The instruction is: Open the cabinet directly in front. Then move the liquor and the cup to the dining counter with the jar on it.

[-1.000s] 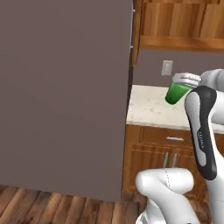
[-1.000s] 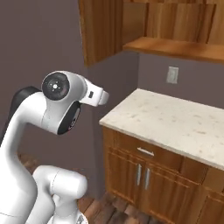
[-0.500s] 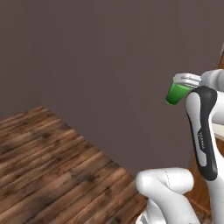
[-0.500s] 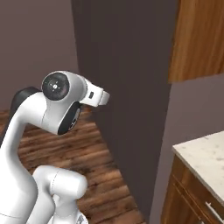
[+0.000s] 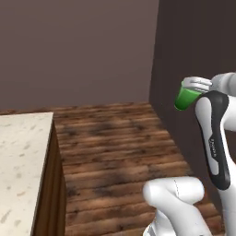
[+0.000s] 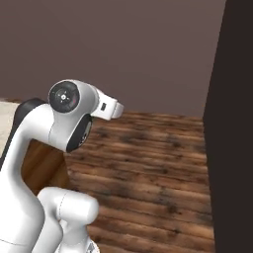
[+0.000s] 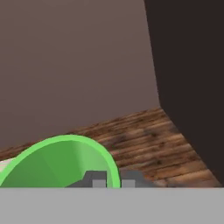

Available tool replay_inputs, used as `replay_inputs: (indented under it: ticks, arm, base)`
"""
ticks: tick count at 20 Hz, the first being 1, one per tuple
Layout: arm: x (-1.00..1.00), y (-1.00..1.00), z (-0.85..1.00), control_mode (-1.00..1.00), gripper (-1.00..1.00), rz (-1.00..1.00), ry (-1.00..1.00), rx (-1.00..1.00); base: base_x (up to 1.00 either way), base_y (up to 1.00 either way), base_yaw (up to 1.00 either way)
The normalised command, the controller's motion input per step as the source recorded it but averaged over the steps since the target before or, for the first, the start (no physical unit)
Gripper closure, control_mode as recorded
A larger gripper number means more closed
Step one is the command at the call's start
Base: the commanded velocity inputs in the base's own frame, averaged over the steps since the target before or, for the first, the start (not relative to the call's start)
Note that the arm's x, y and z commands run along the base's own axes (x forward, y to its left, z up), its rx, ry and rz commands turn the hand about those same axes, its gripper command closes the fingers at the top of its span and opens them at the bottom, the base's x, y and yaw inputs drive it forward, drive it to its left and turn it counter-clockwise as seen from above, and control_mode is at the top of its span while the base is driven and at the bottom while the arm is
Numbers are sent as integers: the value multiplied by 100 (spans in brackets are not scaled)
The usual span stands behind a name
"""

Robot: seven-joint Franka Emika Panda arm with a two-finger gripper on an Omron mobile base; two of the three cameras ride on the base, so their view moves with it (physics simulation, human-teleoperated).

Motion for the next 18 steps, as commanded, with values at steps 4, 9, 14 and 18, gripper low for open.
replay_inputs:
  ticks: [4,9,14,18]
  arm:
    - [0,0,0,100,100,0,0,0]
    - [0,0,0,100,100,0,0,0]
    - [0,0,0,100,100,0,0,0]
    - [0,0,0,100,100,0,0,0]
  base:
    - [99,16,32]
    - [100,-1,6]
    - [100,-6,2]
    - [100,0,3]
